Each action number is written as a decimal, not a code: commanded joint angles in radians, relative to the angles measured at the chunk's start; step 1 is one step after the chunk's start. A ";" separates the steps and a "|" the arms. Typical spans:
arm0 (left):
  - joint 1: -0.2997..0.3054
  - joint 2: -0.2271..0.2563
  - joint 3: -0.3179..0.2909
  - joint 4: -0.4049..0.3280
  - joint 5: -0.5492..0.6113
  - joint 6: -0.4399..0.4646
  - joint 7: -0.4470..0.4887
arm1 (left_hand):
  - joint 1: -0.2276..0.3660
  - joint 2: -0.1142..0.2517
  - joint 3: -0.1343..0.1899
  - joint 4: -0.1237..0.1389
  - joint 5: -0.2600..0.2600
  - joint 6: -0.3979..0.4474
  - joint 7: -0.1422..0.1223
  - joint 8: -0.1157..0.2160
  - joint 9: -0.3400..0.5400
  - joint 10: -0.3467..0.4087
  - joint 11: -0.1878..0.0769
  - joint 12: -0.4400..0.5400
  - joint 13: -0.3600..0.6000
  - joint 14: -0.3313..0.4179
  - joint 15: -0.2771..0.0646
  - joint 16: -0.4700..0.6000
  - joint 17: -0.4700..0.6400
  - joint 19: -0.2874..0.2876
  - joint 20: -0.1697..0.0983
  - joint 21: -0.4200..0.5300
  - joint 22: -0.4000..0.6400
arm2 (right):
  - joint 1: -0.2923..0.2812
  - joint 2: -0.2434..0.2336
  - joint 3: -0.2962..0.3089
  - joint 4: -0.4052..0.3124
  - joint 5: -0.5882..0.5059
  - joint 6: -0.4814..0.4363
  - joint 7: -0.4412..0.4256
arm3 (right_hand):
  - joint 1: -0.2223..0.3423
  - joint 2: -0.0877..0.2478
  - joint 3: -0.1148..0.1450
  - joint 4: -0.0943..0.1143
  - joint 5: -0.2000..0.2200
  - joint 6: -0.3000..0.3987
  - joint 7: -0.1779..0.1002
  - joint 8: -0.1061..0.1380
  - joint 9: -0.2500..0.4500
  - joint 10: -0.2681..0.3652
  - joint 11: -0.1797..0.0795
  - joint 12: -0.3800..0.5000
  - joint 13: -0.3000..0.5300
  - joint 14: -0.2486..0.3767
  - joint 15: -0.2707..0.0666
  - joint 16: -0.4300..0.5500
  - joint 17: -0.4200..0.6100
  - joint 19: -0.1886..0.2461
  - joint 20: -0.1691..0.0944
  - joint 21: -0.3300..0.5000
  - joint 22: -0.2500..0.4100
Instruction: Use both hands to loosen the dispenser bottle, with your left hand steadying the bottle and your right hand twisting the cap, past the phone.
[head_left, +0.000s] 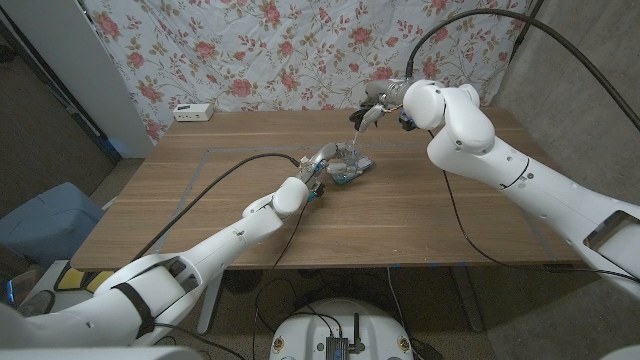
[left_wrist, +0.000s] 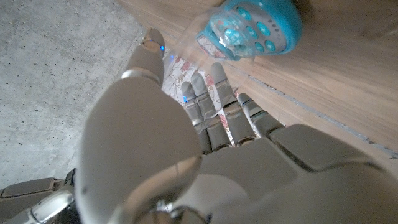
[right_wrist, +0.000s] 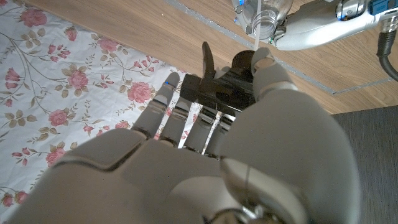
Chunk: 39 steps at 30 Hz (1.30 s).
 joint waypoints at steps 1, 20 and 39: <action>0.007 0.007 -0.002 -0.011 0.002 0.037 0.011 | -0.015 0.139 0.073 0.067 -0.001 0.077 -0.017 0.003 0.003 0.058 -0.050 0.003 0.003 0.062 -0.128 0.007 0.001 0.008 -0.044 -0.001 0.002 | -0.008 -0.028 0.021 -0.035 0.048 -0.018 -0.035 | 0.003 0.005 -0.005 -0.001 0.000 0.014 -0.001 0.008 0.005 0.010 0.003 -0.001 0.004 0.007 -0.155 0.006 0.006 0.005 -0.005 -0.003 0.001; 0.016 0.025 -0.001 -0.049 0.006 0.076 0.015 | -0.015 0.138 0.074 0.068 -0.004 0.076 -0.018 0.003 0.002 0.057 -0.050 0.003 0.002 0.064 -0.129 0.005 -0.003 0.010 -0.045 -0.001 0.002 | -0.005 -0.070 0.040 -0.091 0.122 -0.041 -0.076 | 0.009 0.007 -0.011 -0.004 -0.001 0.018 0.005 0.005 0.006 0.013 0.005 -0.005 0.005 0.007 -0.156 0.004 0.005 0.006 -0.003 -0.003 0.001; 0.031 0.045 -0.007 -0.093 0.016 0.095 0.023 | -0.014 0.139 0.074 0.069 -0.007 0.075 -0.019 0.003 0.002 0.056 -0.050 0.003 0.002 0.061 -0.127 0.005 -0.002 0.011 -0.045 -0.001 0.002 | -0.016 -0.127 0.086 -0.186 0.237 -0.077 -0.145 | 0.012 0.011 -0.017 -0.004 -0.002 0.020 0.011 0.002 0.006 0.017 0.011 -0.009 0.005 0.011 -0.153 0.005 0.005 0.009 -0.001 -0.002 0.001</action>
